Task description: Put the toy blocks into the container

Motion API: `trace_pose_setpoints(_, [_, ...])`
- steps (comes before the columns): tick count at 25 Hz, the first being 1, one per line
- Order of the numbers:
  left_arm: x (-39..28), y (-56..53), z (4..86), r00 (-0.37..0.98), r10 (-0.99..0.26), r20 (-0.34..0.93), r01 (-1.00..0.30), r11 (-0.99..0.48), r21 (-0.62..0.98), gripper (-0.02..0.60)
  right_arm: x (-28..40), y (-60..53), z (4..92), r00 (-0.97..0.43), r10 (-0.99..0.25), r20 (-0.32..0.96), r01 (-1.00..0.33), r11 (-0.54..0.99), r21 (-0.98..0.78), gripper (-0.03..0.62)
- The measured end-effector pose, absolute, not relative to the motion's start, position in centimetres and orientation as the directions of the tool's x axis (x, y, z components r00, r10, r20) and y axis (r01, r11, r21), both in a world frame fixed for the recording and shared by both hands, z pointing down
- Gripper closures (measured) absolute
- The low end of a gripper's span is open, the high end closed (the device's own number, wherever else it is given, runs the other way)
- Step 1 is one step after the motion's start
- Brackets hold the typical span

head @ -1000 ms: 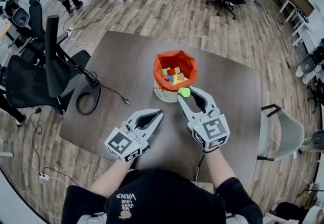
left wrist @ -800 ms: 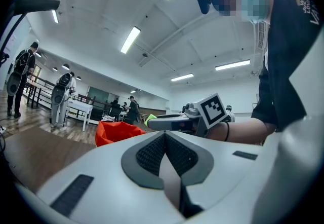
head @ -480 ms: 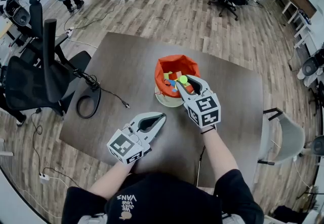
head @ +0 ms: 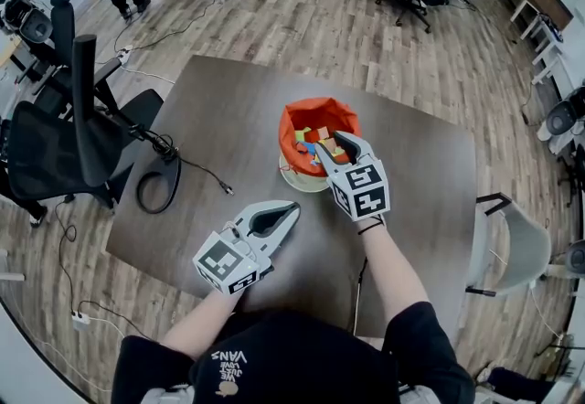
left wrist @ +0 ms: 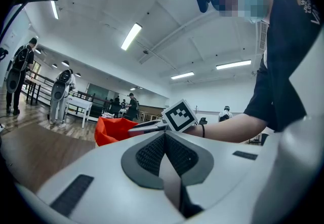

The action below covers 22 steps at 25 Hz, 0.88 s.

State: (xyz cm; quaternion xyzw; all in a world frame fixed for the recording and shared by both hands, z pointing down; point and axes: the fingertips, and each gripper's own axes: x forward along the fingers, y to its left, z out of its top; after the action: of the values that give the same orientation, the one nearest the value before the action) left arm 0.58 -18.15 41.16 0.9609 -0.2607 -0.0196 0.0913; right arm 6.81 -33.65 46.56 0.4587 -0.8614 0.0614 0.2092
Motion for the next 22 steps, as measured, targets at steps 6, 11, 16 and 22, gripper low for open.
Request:
trace_pose_setpoints(6, [0.4,-17.8,41.0,0.865,-0.501,0.011,-0.494,-0.849,0.185,0.571,7.3,-33.1,45.6,-0.487,-0.79,0.373,-0.827,0.555,0.094,0.436])
trace_pose_setpoints(11, [0.0,-17.5,40.8,0.861,-0.509,0.006,-0.502,-0.846,0.179,0.571,7.7,-31.3,44.3,-0.493,-0.805,0.33,-0.828,0.551,0.107,0.465])
trace_pose_setpoints(16, [0.1,-16.6,40.2,0.865,-0.502,-0.008,-0.494,-0.854,0.164,0.571,8.1,-28.6,42.8,-0.489,-0.833,0.257,-0.838,0.531,0.125,0.551])
trace_pose_setpoints(22, [-0.3,-15.6,39.1,0.861,-0.508,-0.016,-0.499,-0.852,0.155,0.571,8.4,-25.3,40.4,-0.494,-0.847,0.194,-0.845,0.521,0.123,0.576])
